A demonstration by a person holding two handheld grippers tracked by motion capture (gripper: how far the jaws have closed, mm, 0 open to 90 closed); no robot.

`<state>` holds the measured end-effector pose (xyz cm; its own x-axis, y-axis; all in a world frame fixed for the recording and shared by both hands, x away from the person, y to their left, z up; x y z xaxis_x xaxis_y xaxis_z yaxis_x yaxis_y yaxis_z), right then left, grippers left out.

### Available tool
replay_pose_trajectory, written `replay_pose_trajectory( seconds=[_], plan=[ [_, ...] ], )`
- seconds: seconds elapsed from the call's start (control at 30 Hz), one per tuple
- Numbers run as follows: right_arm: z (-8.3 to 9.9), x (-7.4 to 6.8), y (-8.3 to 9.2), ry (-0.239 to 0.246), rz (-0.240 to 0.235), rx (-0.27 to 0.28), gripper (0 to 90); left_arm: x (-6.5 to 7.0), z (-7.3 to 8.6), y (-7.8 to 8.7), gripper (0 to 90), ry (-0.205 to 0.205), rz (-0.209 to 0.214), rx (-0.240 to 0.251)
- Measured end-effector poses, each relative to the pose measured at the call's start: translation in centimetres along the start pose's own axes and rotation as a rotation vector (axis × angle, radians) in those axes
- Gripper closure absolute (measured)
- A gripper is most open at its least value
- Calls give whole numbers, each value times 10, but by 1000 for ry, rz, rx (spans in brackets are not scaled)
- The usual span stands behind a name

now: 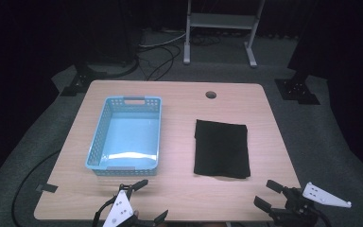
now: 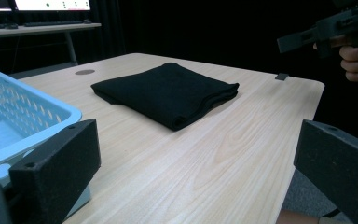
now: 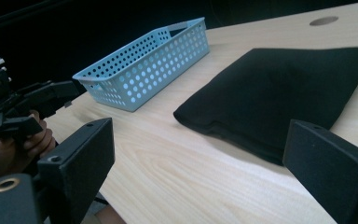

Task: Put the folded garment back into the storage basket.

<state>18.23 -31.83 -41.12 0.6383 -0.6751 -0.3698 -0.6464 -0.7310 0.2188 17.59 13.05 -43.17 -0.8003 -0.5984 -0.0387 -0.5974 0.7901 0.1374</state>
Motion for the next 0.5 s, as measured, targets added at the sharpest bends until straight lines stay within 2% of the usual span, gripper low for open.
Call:
replay_pose_trajectory(
  seconds=[0.23,0.5],
  plan=[
    [-15,1,-3,2,-7,23,86,0,-1,0,0,6,7,5],
    [-25,1,-10,-21,-12,42,85,2,-2,-1,0,8,9,14]
  ],
)
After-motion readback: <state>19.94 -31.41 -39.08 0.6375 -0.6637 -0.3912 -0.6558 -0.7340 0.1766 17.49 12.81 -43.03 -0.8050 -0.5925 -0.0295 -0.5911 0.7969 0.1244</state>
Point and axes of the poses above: each handheld gripper's, and its own axes: y roughly backward along the jaws, z roughly out of its underside, x roughly to its right, the point moved 1 cm from there along -y, roughly forward along the jaws, and after that the axes turned 1 degree about x, right-handed, at the moved point
